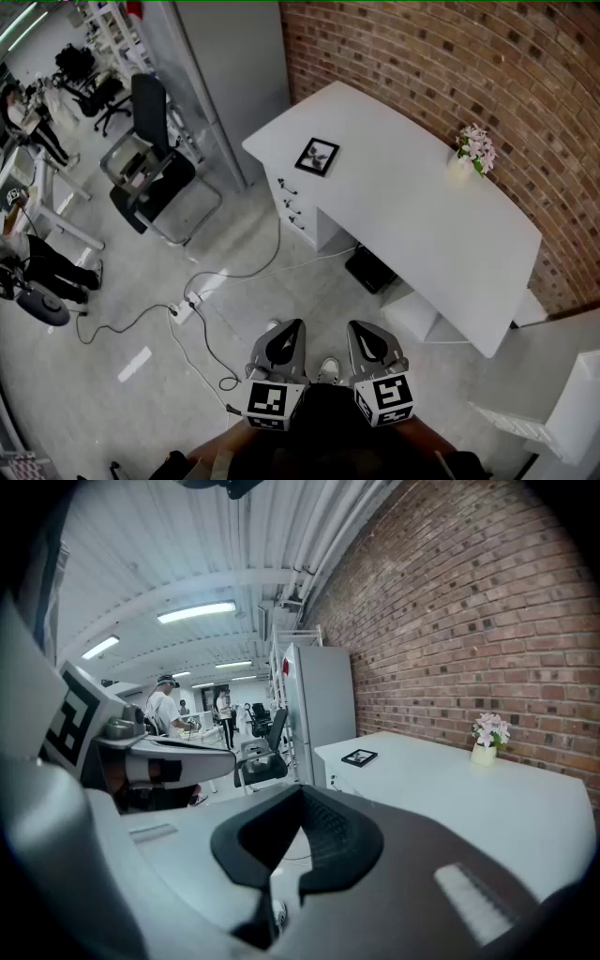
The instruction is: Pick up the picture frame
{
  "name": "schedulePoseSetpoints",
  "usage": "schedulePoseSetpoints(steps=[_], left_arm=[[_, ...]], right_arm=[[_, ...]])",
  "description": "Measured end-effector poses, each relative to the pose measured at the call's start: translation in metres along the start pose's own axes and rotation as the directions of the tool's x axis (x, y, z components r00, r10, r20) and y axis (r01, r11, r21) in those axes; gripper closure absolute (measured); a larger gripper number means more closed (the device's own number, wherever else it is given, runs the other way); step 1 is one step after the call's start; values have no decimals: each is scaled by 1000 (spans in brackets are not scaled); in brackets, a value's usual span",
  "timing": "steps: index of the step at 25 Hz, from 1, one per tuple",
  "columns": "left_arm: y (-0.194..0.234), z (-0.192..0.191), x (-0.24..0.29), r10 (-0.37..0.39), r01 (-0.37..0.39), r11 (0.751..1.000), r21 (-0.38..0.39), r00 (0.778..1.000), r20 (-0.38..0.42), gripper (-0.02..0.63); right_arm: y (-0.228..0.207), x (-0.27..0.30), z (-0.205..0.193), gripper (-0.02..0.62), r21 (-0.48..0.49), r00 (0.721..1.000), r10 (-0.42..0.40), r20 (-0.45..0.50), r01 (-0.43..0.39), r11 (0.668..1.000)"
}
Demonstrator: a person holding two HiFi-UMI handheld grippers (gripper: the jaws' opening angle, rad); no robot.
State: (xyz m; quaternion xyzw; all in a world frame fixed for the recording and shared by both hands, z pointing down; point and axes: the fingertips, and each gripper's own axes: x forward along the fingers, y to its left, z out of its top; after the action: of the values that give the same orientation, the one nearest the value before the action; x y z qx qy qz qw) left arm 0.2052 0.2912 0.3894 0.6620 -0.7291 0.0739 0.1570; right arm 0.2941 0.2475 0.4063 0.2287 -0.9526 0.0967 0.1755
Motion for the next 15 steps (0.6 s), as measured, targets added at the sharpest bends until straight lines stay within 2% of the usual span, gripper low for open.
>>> schedulePoseSetpoints(steps=[15], left_arm=[[1, -1, -4, 5, -5, 1000, -1, 1000, -3, 606]], right_arm=[[6, -2, 8, 595, 19, 1000, 9, 17, -9, 1000]])
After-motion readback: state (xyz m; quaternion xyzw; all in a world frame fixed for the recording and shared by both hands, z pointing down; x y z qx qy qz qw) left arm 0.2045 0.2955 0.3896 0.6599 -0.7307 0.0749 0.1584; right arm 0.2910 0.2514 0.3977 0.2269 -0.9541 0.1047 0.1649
